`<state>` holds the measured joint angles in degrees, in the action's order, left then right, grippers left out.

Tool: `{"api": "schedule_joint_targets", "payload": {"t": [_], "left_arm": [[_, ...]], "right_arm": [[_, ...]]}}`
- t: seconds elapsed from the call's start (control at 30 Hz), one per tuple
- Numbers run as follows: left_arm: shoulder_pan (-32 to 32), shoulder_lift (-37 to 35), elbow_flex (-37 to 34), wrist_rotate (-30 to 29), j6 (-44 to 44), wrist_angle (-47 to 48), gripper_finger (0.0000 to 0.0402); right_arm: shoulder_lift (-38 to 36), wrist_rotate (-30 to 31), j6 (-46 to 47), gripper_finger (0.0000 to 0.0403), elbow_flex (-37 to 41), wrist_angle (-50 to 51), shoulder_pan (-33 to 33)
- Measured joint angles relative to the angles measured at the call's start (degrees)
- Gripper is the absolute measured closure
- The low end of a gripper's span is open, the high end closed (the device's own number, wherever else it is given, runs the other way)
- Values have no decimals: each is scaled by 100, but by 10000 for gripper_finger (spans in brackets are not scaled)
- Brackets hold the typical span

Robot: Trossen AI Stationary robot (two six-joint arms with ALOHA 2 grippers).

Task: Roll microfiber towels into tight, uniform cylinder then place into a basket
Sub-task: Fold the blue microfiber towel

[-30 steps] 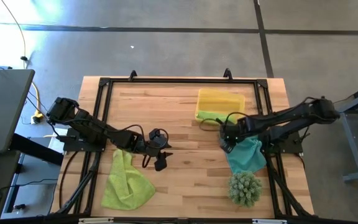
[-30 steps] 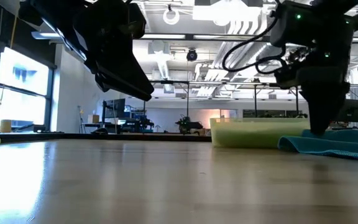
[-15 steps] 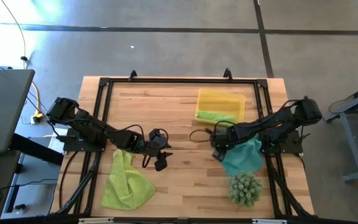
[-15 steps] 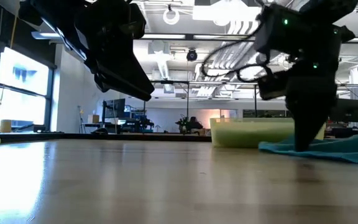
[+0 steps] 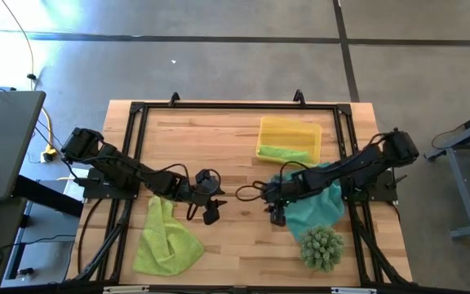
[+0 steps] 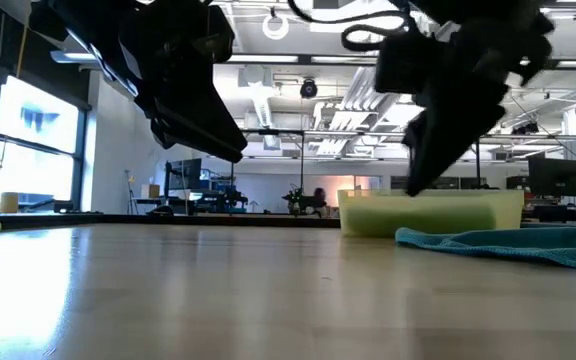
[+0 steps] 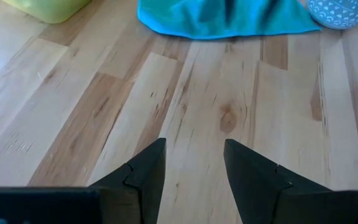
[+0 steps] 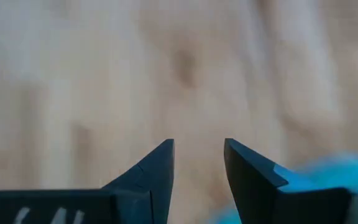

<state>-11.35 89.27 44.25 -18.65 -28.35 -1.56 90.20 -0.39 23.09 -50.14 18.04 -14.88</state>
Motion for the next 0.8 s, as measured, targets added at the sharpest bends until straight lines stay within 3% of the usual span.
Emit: {"api": "schedule_joint_targets", "payload": {"t": [0.17, 0.27, 0.53, 0.8], "left_arm": [[0, 0, 2, 0, -1, 4, 249], [-4, 0, 2, 0, -1, 4, 249], [-39, 0, 2, 0, -1, 6, 249], [-39, 0, 2, 0, -1, 6, 249]], "right_arm": [[-53, 834, 782, 287, -822, 3049, -70], [-55, 892, 1344, 292, -853, 3598, -63], [-53, 455, 2178, 293, 108, 2922, -65], [-94, 407, 2291, 293, 946, 1101, -50]]}}
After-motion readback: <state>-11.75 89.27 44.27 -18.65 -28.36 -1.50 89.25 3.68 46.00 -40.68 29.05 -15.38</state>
